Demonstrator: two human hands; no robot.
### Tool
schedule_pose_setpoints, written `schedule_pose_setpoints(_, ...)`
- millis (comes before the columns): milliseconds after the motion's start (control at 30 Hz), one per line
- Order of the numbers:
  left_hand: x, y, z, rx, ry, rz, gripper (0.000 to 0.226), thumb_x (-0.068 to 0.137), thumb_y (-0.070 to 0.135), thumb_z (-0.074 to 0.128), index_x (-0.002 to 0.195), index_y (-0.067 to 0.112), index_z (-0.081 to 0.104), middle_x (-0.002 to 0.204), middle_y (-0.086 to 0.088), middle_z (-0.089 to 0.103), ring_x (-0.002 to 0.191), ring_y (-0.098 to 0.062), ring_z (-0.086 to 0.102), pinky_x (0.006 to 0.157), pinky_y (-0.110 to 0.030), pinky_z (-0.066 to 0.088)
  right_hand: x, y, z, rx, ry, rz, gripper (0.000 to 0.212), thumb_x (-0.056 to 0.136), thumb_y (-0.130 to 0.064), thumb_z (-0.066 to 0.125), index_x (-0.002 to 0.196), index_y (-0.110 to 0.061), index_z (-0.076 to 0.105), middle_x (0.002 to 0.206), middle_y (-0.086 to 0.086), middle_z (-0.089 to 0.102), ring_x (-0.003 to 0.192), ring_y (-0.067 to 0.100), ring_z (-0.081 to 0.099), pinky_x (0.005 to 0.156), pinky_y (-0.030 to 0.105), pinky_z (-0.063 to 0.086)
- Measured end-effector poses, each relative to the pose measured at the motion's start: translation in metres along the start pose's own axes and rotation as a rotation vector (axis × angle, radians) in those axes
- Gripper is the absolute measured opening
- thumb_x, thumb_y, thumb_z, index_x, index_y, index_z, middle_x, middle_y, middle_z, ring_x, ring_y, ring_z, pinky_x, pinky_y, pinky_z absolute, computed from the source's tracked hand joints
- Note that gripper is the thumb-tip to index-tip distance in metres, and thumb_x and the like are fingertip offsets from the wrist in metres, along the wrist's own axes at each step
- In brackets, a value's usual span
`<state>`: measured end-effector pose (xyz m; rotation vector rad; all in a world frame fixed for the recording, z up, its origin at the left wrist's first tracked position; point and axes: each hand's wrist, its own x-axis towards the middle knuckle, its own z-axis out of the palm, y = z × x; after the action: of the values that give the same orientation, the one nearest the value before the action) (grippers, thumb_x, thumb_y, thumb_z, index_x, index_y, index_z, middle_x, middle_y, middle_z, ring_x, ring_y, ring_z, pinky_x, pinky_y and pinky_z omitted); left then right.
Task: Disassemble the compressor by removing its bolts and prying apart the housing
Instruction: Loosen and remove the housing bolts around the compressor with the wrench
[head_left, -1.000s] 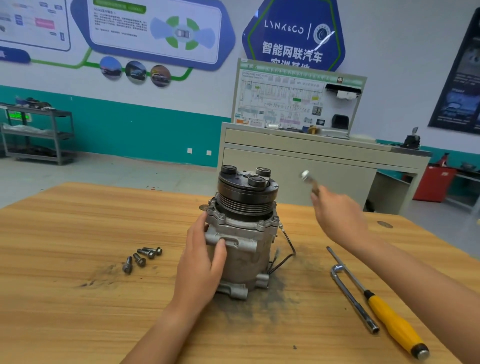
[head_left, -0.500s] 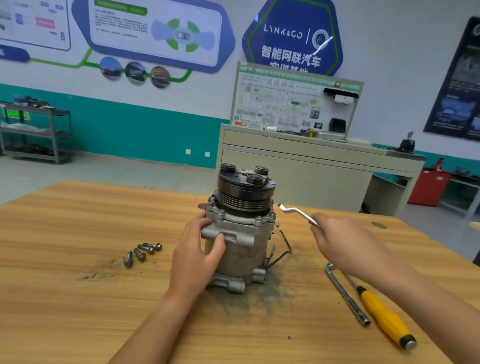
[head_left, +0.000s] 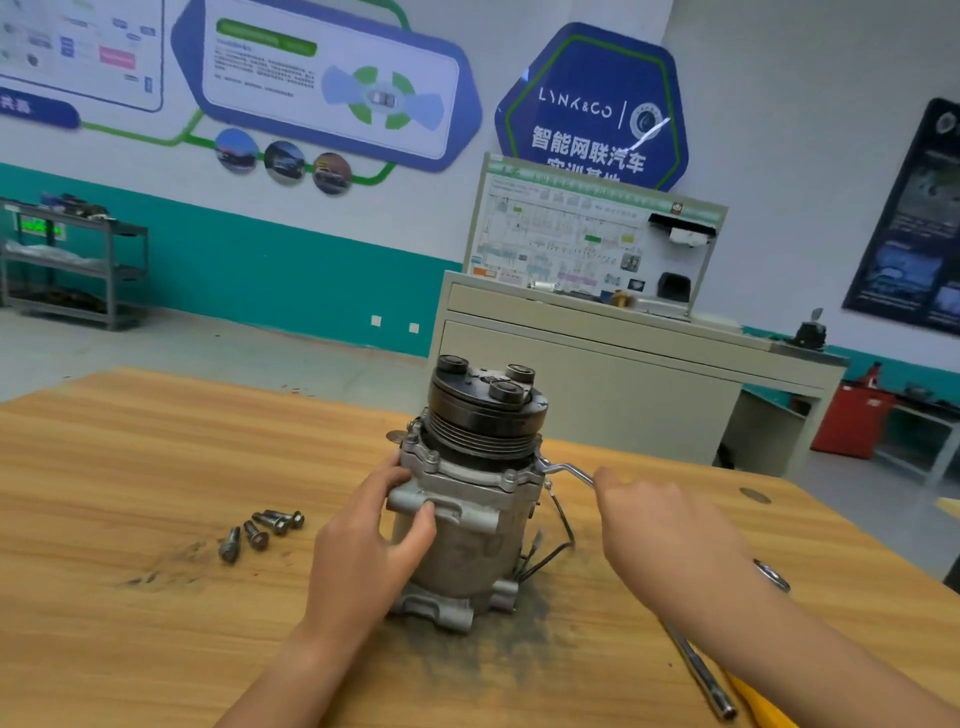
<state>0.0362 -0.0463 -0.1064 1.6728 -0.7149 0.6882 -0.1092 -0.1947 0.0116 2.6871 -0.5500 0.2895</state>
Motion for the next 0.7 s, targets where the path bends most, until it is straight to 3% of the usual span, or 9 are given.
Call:
schedule_pose_setpoints(67,-0.001,0.000,0.001,0.018,0.019,0.003,0.034,0.074,0.011,0.076,0.107,0.014,0.065,0.120,0.018,0.052,0.091,0.029,0.040,0.073,0.009,0.031,-0.002,-0.008,-0.005,-0.080,-0.054,0.005,0.049,0.086,0.007,0.036,0.134,-0.001,0.028,0.089,0.005,0.060,0.084,0.030,0.060,0.055,0.028,0.036)
schedule_pose_setpoints(167,0.004,0.000,-0.001,0.066,0.043,0.074,0.032,0.074,0.027,0.070,0.101,0.011,0.068,0.116,0.015,0.056,0.092,0.014,0.048,0.075,0.005,0.034,-0.003,-0.018,-0.015,-0.156,-0.104,-0.016,0.053,0.088,0.010,0.032,0.139,0.008,0.017,0.116,0.016,0.060,0.102,0.033,0.061,0.062,0.031,0.036)
schedule_pose_setpoints(267,0.008,-0.003,-0.003,0.138,0.035,0.176,0.040,0.075,0.039,0.056,0.095,0.007,0.069,0.114,0.003,0.064,0.076,-0.002,0.063,0.069,-0.007,0.042,-0.002,-0.018,-0.021,-0.198,-0.114,-0.071,0.048,0.090,0.011,0.029,0.137,0.011,0.018,0.115,0.018,0.059,0.101,0.033,0.062,0.052,0.029,0.034)
schedule_pose_setpoints(367,0.008,-0.005,-0.003,0.164,0.051,0.211,0.038,0.076,0.038,0.056,0.091,0.006,0.070,0.113,-0.003,0.066,0.066,0.003,0.060,0.062,-0.007,0.043,-0.005,-0.020,-0.019,-0.205,-0.101,-0.054,0.046,0.090,0.010,0.028,0.135,0.010,0.021,0.114,0.017,0.059,0.100,0.031,0.062,0.054,0.029,0.035)
schedule_pose_setpoints(533,0.002,-0.004,0.003,0.065,0.062,0.071,0.034,0.076,0.026,0.071,0.103,0.005,0.068,0.119,0.013,0.055,0.091,0.005,0.054,0.073,-0.012,0.042,-0.006,-0.026,-0.019,-0.192,-0.083,0.004,0.046,0.088,0.011,0.032,0.133,0.011,0.022,0.114,0.017,0.060,0.099,0.030,0.063,0.061,0.030,0.036)
schedule_pose_setpoints(600,-0.001,-0.006,0.006,0.033,0.055,0.011,0.036,0.075,0.012,0.077,0.109,0.005,0.066,0.121,0.020,0.051,0.092,0.006,0.051,0.074,-0.013,0.042,-0.006,-0.027,-0.021,-0.187,-0.089,0.006,0.046,0.088,0.011,0.033,0.133,0.012,0.023,0.115,0.018,0.058,0.099,0.030,0.063,0.061,0.030,0.036)
schedule_pose_setpoints(700,0.000,-0.007,0.009,0.027,0.043,0.006,0.036,0.074,0.008,0.077,0.108,0.007,0.066,0.125,0.016,0.050,0.093,0.011,0.046,0.074,-0.013,0.043,-0.005,-0.028,-0.024,-0.209,-0.085,-0.026,0.046,0.088,0.012,0.031,0.134,0.011,0.023,0.119,0.020,0.055,0.101,0.029,0.062,0.061,0.031,0.036)
